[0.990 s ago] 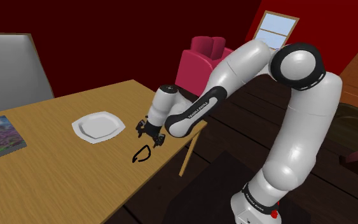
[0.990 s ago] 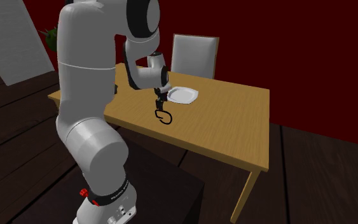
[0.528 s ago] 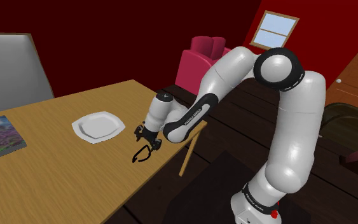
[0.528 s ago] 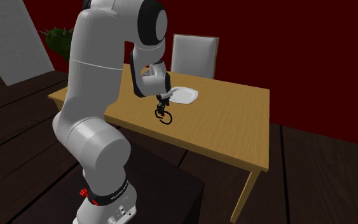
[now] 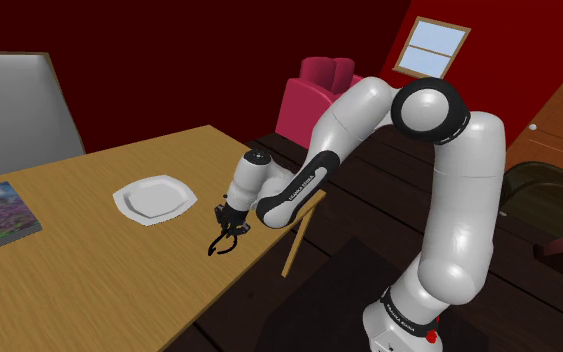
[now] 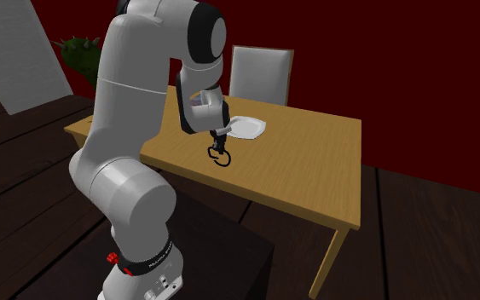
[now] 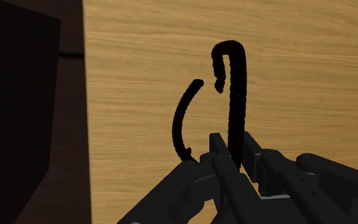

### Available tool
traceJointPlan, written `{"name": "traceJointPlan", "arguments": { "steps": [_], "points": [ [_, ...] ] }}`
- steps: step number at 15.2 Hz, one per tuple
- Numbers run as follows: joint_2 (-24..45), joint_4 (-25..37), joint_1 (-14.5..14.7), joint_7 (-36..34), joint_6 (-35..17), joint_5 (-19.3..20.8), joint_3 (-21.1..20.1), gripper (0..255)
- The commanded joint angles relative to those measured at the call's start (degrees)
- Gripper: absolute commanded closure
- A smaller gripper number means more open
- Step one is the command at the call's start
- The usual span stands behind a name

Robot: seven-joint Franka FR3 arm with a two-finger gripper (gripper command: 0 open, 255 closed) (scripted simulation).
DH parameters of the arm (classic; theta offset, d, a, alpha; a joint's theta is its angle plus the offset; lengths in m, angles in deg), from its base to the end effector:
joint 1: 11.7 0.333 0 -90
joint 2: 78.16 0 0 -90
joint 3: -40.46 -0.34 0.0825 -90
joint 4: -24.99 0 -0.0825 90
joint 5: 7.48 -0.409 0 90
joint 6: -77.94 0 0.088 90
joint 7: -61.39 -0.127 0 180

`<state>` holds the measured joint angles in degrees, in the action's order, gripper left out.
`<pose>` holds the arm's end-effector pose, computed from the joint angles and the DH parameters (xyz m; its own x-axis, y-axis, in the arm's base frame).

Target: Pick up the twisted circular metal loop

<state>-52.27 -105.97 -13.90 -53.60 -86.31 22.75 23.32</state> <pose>0.5338 0.1760 0.1565 0.2774 -0.9606 0.0193 -0.9442 -0.2763 -0.1792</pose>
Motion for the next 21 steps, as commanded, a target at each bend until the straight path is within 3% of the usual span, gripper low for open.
{"name": "traceJointPlan", "arguments": {
  "steps": [1,5,21],
  "points": [
    [0.02,0.0,0.01,-0.01,0.0,0.01,0.01,255],
    [-0.03,-0.03,-0.06,0.06,0.02,-0.03,-0.03,255],
    [-11.02,-1.93,-7.39,9.14,8.76,-11.58,-9.51,255]
  ]
}}
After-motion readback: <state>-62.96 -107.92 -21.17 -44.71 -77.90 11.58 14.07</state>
